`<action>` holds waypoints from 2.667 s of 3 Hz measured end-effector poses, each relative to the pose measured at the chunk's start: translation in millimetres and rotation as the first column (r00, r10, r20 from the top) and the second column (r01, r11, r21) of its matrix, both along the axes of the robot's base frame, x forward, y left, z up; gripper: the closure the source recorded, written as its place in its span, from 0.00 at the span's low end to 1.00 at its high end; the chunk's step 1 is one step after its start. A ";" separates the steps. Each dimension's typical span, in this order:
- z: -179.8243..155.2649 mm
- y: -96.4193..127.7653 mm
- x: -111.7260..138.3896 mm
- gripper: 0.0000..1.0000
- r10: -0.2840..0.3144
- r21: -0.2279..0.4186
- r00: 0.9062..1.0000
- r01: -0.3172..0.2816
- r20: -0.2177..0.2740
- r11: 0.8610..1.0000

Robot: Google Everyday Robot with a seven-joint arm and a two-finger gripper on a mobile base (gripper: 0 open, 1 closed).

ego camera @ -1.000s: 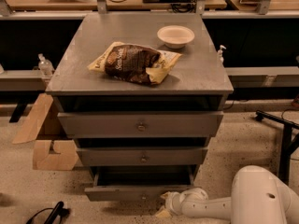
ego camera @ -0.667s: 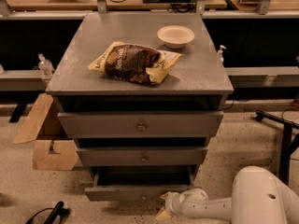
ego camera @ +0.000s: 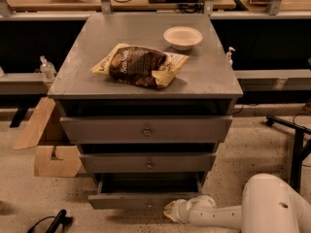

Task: Close bottom drawer

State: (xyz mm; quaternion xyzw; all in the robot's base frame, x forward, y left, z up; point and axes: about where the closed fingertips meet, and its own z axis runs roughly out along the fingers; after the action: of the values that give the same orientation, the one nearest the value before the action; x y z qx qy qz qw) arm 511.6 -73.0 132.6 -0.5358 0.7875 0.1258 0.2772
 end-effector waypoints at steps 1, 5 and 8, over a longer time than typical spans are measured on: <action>3.2 2.0 9.8 0.93 0.020 -0.017 1.000 -0.020 0.012 1.000; 7.0 9.3 49.6 1.00 0.071 -0.066 0.995 -0.066 0.070 0.996; -8.4 15.9 100.5 1.00 0.076 -0.110 0.991 -0.065 0.106 0.992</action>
Offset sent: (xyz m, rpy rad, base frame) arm 0.0816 -0.0005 0.0145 -0.1028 -0.0780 0.1225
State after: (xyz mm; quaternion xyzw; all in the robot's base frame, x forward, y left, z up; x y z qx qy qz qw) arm 612.1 -57.1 124.2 -0.5834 0.7571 0.0637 0.2869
